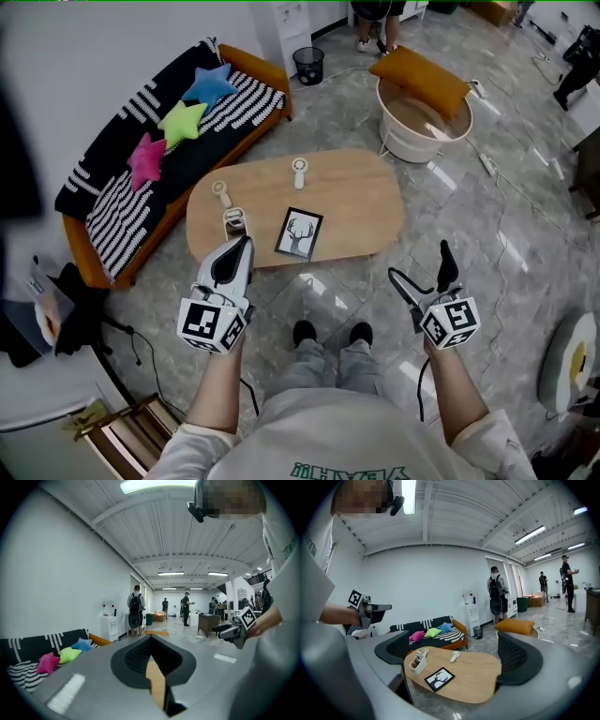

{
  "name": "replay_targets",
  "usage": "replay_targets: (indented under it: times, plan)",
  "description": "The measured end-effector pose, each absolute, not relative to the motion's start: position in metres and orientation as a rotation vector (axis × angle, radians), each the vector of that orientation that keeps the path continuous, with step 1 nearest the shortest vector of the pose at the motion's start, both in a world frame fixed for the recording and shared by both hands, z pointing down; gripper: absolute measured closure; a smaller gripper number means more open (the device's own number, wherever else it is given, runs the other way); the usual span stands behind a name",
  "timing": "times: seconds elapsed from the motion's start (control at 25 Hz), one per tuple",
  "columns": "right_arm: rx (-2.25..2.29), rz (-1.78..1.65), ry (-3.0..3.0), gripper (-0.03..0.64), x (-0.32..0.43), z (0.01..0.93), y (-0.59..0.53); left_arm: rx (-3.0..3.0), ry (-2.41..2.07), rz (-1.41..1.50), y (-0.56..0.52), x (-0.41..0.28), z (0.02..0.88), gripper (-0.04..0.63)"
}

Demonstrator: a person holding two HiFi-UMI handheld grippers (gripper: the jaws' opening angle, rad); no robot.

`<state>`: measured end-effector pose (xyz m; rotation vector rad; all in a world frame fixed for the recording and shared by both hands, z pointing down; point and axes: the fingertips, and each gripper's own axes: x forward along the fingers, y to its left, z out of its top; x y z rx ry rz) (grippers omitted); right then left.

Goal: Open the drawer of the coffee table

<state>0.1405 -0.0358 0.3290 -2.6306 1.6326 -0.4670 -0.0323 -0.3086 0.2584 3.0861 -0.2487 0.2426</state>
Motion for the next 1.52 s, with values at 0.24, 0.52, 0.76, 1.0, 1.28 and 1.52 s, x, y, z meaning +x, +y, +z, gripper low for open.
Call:
replay_targets:
  times: [0.24, 0.52, 0.76, 1.0, 1.28, 1.52]
  plan:
    - [-2.582, -0.544, 1.706, 0.037, 0.146, 0.367, -0.054, 3.034, -0.305, 0.291, -0.302, -0.035, 0.296, 0.597]
    - [-2.453, -0.702, 1.786, 0.037, 0.144, 0.469, -0.080, 2.957, -0.322, 0.390, -0.293, -0.037, 0.390, 0.597]
    - [-2.357, -0.892, 1.800, 0.037, 0.122, 0.594, -0.081, 2.900, -0.326, 0.468, -0.286, -0.038, 0.488, 0.597]
    - [-2.315, -1.030, 1.794, 0.037, 0.099, 0.721, -0.086, 2.918, -0.289, 0.456, -0.289, -0.030, 0.565, 0.597]
    - [-2.172, -1.079, 1.764, 0.037, 0.092, 0.834, -0.110, 2.961, -0.230, 0.373, -0.298, -0.011, 0.627, 0.597]
    - [-1.571, -0.998, 1.473, 0.055, 0.099, 0.891, -0.134, 3.012, -0.158, 0.319, -0.303, -0.001, 0.655, 0.597]
